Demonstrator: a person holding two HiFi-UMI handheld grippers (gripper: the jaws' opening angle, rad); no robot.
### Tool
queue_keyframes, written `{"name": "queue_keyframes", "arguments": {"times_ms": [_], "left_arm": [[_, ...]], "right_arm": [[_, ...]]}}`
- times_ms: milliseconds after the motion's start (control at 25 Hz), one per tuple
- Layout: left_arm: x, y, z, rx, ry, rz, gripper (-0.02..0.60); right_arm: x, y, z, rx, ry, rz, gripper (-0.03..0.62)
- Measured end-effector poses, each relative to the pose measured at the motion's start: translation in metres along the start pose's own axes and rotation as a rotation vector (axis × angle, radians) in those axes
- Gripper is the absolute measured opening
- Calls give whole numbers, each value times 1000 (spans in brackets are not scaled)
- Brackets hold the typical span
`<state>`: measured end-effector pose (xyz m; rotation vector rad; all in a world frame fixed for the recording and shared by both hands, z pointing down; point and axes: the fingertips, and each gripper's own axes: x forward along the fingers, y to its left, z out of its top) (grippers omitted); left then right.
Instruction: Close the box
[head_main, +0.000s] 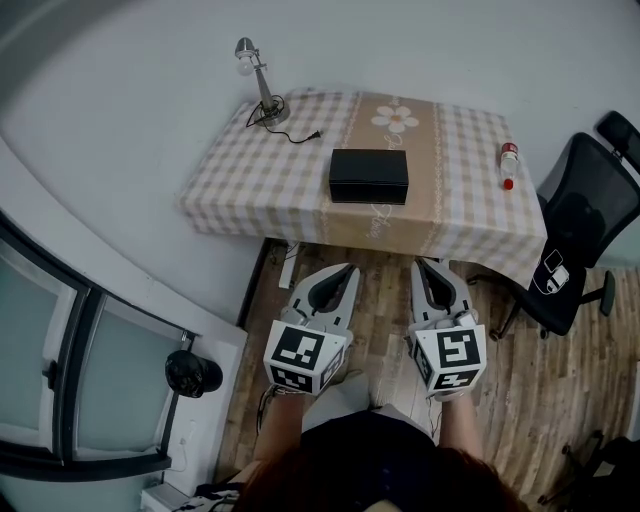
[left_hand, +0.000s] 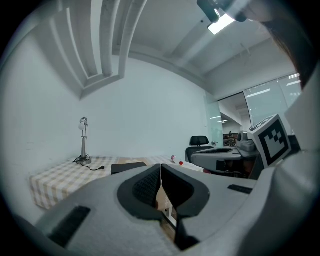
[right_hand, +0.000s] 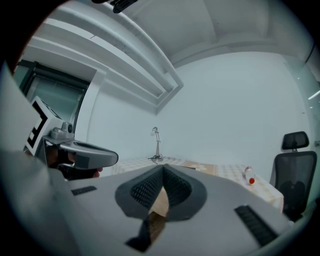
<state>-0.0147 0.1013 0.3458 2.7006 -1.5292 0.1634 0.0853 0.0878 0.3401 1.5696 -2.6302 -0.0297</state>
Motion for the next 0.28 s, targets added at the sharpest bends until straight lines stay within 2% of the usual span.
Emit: {"name": "queue_keyframes", "arguments": {"times_ms": [280], "left_arm": [[12, 23, 1, -1, -10, -16, 26]], "right_arm": [[25, 2, 2, -37, -17, -18, 15]]}}
